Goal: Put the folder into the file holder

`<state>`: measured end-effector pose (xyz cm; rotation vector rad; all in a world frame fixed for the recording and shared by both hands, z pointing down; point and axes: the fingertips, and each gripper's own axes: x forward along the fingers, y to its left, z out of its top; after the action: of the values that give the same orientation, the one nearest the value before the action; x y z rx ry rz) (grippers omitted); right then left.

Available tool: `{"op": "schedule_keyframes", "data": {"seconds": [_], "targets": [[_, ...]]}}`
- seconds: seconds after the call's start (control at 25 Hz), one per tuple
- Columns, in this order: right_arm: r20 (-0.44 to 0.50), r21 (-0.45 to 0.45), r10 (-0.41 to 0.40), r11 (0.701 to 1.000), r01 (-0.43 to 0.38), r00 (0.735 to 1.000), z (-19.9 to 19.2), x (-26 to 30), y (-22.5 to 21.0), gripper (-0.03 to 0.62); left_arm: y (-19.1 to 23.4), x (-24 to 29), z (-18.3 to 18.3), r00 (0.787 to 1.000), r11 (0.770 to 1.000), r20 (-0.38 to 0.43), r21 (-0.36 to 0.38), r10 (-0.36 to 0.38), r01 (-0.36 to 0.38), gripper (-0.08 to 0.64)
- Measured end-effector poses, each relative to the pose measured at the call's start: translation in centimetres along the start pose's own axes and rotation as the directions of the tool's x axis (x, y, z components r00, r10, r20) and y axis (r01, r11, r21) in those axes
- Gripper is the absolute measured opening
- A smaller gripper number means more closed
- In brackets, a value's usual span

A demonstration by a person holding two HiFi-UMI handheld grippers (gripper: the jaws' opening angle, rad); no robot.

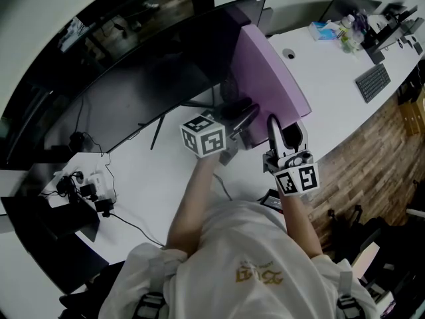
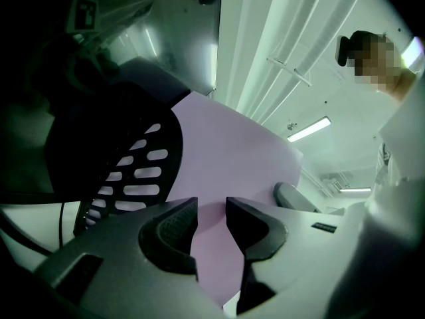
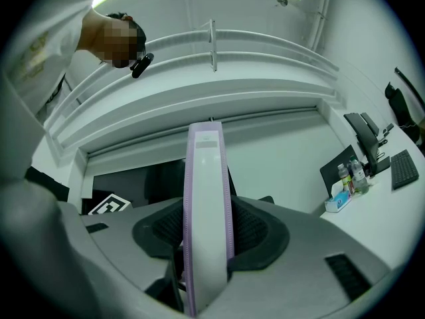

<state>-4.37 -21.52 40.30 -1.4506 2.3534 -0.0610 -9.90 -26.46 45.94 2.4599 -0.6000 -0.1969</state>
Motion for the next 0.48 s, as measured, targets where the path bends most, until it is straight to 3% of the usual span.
{"op": "schedule_keyframes", "data": {"seconds": [0.48], "targets": [[-0.139, -0.033, -0.001, 0.999, -0.003, 0.99, -3.5, -0.5, 0.0, 0.196, 2.1, -0.4, -2.4, 0.997, 0.998, -0.049, -0.035, 0.052, -0.054, 0.137]]}}
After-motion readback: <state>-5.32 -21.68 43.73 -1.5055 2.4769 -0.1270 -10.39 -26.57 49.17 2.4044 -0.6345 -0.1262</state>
